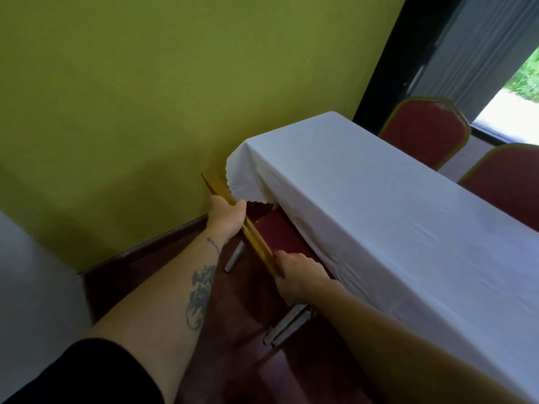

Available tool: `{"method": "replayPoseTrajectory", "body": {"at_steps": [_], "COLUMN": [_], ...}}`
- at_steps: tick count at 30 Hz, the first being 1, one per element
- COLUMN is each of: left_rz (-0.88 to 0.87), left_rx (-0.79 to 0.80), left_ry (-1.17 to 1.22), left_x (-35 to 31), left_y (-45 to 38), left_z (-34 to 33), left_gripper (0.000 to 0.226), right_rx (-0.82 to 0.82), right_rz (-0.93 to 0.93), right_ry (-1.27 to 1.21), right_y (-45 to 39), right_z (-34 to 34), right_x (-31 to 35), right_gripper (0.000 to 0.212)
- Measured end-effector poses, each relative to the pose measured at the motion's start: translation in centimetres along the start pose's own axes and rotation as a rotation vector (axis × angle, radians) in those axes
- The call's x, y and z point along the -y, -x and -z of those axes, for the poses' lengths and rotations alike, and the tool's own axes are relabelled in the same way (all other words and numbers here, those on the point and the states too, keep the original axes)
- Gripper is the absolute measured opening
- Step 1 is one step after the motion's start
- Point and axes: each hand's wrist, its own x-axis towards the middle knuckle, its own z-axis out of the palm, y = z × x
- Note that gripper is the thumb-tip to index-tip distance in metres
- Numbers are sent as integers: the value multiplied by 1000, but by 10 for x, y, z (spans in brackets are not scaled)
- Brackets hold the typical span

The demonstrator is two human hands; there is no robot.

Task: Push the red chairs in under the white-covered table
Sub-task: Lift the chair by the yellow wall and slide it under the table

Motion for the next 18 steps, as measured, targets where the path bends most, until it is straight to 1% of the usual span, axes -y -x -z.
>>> {"method": "replayPoseTrajectory", "body": {"at_steps": [2, 4, 6, 9, 12, 13, 16, 18], "left_rz": [43, 84, 156, 264, 286, 290, 287, 295], "left_rx": [13, 98, 180, 130, 134, 127, 55, 40], "left_ry": [8, 55, 157, 244, 203, 183, 188, 201], "left_x": [12, 30, 45, 56, 57, 58, 61, 58], "left_y": [19, 48, 79, 96, 90, 88, 85, 85], "left_z": [-12, -30, -53, -78, -80, -81, -88, -93], "left_gripper": [63, 72, 72, 66, 49, 45, 40, 41], "right_rx": [52, 115, 145, 133, 71, 56, 23, 10], "right_rz": [-31, -58, -76, -76, -70, -55, 3, 8], "right_ry": [92, 128, 112, 116, 60, 29, 2, -13], "right_y": [16, 33, 50, 71, 83, 84, 80, 76], "right_z": [-7, -13, -13, -11, -10, -9, -3, 1], "right_x": [-19, -36, -46, -55, -64, -66, -67, -66], "right_gripper": [36, 38, 41, 40, 23, 20, 19, 21]}}
